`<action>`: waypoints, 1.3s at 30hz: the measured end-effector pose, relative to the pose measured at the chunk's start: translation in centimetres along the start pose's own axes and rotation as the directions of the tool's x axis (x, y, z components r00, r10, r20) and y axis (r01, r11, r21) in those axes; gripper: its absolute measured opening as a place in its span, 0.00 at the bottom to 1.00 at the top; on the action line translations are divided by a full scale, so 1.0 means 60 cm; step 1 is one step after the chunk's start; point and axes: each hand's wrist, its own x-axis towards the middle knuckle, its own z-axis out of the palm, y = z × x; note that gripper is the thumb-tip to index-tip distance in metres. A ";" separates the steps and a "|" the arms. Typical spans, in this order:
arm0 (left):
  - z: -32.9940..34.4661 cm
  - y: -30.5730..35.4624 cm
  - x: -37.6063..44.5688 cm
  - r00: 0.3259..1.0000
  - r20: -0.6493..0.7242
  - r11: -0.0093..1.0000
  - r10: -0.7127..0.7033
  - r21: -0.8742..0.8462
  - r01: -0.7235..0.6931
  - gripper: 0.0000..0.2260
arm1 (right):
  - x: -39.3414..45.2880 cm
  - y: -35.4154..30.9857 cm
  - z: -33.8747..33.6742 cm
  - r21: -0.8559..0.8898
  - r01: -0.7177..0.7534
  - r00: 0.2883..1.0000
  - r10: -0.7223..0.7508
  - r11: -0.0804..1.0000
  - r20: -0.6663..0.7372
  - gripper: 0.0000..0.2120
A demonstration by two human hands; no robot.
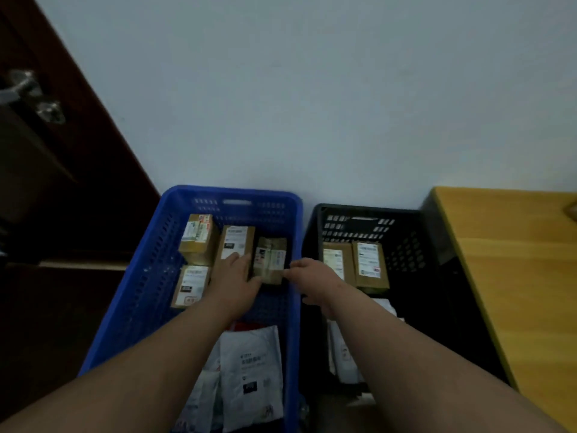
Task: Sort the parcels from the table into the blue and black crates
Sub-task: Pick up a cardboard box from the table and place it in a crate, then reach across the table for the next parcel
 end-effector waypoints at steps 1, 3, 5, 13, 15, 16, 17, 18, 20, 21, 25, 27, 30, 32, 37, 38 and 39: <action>0.006 0.018 -0.019 1.000 0.010 1.000 0.021 -0.002 -0.021 0.27 | -0.027 0.013 -0.014 0.002 0.013 1.000 -0.013 1.000 -0.020 0.21; 0.017 0.057 -0.052 0.997 0.023 0.997 0.080 0.023 -0.080 0.25 | -0.082 0.037 -0.043 0.006 0.037 0.997 -0.037 0.999 -0.062 0.21; 0.030 0.098 -0.079 0.990 0.017 0.989 0.138 0.048 -0.139 0.22 | -0.132 0.062 -0.074 0.008 0.054 0.994 -0.053 0.998 -0.095 0.22; 0.119 0.279 -0.161 0.953 0.039 0.951 0.300 0.070 -0.303 0.25 | -0.271 0.163 -0.239 -0.007 0.059 0.967 -0.059 0.998 -0.248 0.22; 0.156 0.335 -0.173 0.942 0.055 0.939 0.331 0.077 -0.335 0.25 | -0.297 0.195 -0.291 -0.036 0.065 0.952 -0.073 0.997 -0.298 0.23; 0.178 0.366 -0.179 0.936 0.066 0.934 0.345 0.073 -0.349 0.25 | -0.312 0.213 -0.322 -0.047 0.064 0.944 -0.075 0.997 -0.322 0.23; 0.202 0.397 -0.184 0.931 0.071 0.930 0.357 0.062 -0.362 0.24 | -0.328 0.232 -0.354 -0.047 0.059 0.939 -0.071 0.997 -0.337 0.23; 0.228 0.428 -0.190 0.927 0.081 0.927 0.366 0.049 -0.371 0.24 | -0.345 0.253 -0.387 -0.035 0.053 0.936 -0.062 0.998 -0.346 0.23; 0.285 0.494 -0.204 0.913 0.106 0.917 0.394 0.027 -0.399 0.24 | -0.379 0.302 -0.462 0.001 0.040 0.931 -0.037 0.999 -0.363 0.23; 0.315 0.526 -0.212 0.906 0.117 0.911 0.407 0.014 -0.411 0.24 | -0.395 0.327 -0.499 0.019 0.030 0.927 -0.021 0.999 -0.375 0.23; 0.417 0.631 -0.244 0.886 0.172 0.900 0.431 -0.013 -0.435 0.25 | -0.437 0.410 -0.628 0.132 -0.005 0.885 0.066 0.991 -0.461 0.20; 0.455 0.668 -0.253 0.882 0.195 0.900 0.430 -0.017 -0.435 0.25 | -0.443 0.435 -0.671 0.175 -0.020 0.864 0.105 0.984 -0.492 0.18; 0.491 0.711 -0.251 0.881 0.226 0.904 0.416 0.006 -0.428 0.25 | -0.435 0.459 -0.714 0.223 -0.013 0.868 0.122 0.975 -0.482 0.19; 0.507 0.738 -0.237 0.888 0.228 0.910 0.400 0.019 -0.414 0.24 | -0.425 0.467 -0.738 0.234 -0.013 0.876 0.124 0.972 -0.466 0.20; 0.541 0.811 -0.174 0.893 0.195 0.909 0.407 0.017 -0.417 0.24 | -0.406 0.481 -0.809 0.227 -0.010 0.849 0.127 0.974 -0.512 0.18; 0.547 0.827 -0.163 0.893 0.195 0.910 0.407 0.004 -0.415 0.24 | -0.406 0.483 -0.826 0.226 -0.008 0.837 0.130 0.974 -0.531 0.16; 0.551 0.841 -0.153 0.892 0.193 0.910 0.408 -0.005 -0.415 0.23 | -0.405 0.483 -0.844 0.225 -0.008 0.826 0.133 0.974 -0.547 0.15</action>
